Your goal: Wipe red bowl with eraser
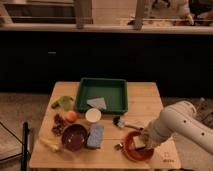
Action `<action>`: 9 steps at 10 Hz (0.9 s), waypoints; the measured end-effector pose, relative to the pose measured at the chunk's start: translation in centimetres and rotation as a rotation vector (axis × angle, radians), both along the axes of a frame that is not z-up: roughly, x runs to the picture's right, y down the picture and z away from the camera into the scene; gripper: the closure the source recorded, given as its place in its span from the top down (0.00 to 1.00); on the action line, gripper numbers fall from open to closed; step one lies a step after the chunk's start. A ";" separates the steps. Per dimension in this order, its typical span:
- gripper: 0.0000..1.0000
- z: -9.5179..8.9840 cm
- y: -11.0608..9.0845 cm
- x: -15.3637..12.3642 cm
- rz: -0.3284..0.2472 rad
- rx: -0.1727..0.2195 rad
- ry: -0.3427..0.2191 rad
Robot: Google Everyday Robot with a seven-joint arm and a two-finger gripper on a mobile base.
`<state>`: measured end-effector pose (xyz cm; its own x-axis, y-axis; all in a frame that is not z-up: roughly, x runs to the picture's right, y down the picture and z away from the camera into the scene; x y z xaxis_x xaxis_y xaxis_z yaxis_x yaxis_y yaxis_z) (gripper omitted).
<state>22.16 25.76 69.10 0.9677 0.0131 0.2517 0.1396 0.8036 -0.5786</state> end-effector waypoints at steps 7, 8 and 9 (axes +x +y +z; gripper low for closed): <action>0.00 0.1 -0.3 0.1 0.001 0.003 -0.005; 0.00 0.2 -0.3 0.1 0.000 0.001 -0.006; 0.00 0.3 -0.3 0.1 0.002 0.000 -0.005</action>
